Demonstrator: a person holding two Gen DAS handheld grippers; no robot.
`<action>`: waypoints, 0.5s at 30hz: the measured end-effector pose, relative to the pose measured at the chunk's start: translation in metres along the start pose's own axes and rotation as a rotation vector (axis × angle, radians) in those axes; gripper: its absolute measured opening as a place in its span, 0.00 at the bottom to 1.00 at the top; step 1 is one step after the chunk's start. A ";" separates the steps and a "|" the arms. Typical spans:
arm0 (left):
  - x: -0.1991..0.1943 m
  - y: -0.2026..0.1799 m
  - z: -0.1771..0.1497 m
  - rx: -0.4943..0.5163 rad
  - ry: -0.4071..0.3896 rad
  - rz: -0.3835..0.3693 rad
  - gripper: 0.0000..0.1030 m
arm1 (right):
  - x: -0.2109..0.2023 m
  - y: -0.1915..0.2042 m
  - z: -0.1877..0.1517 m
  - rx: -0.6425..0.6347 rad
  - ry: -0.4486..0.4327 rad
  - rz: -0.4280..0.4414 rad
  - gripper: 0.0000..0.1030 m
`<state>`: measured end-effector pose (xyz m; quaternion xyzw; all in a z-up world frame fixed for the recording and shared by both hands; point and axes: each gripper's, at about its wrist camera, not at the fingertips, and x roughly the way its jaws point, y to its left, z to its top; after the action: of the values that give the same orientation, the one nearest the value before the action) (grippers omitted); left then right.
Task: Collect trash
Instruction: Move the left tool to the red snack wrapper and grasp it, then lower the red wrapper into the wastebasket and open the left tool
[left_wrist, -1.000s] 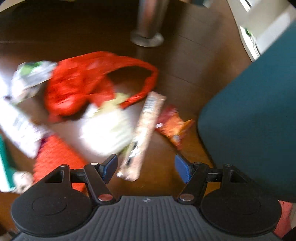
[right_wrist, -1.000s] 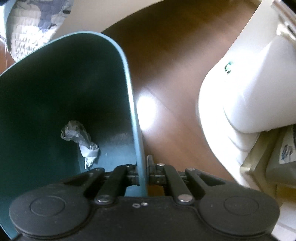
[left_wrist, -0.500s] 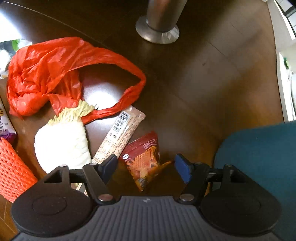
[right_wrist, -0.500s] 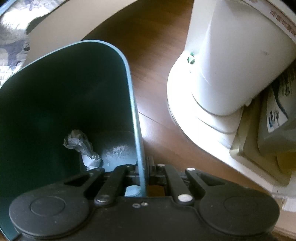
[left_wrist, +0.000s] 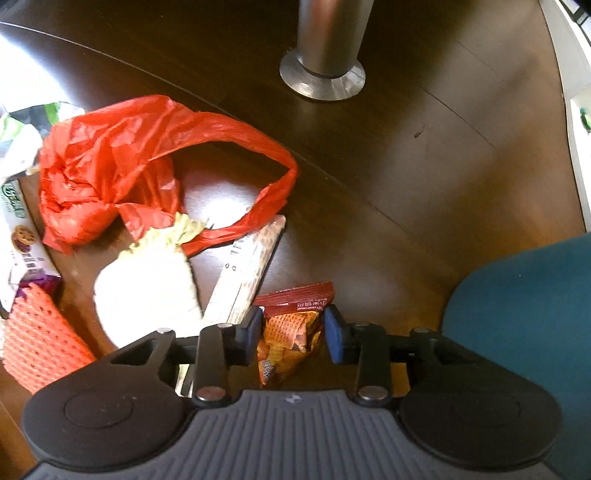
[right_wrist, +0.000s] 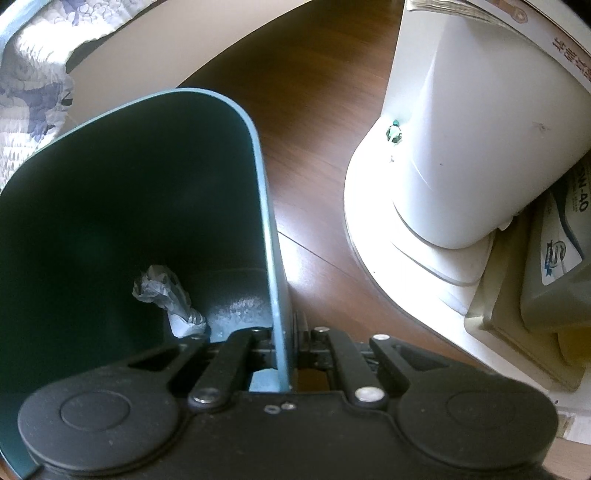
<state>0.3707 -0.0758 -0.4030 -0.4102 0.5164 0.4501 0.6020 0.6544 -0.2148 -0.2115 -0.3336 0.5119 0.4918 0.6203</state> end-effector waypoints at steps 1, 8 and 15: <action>-0.003 0.000 -0.001 0.007 0.001 0.004 0.34 | -0.004 0.002 0.001 -0.004 -0.003 0.000 0.03; -0.048 -0.005 -0.012 0.165 -0.036 0.016 0.34 | -0.002 0.011 0.002 -0.012 -0.017 -0.022 0.03; -0.123 0.005 -0.018 0.215 -0.118 -0.054 0.34 | -0.009 0.027 0.003 -0.045 -0.025 -0.046 0.03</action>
<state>0.3540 -0.1066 -0.2835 -0.3299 0.5142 0.3992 0.6837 0.6294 -0.2067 -0.1992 -0.3529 0.4851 0.4930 0.6301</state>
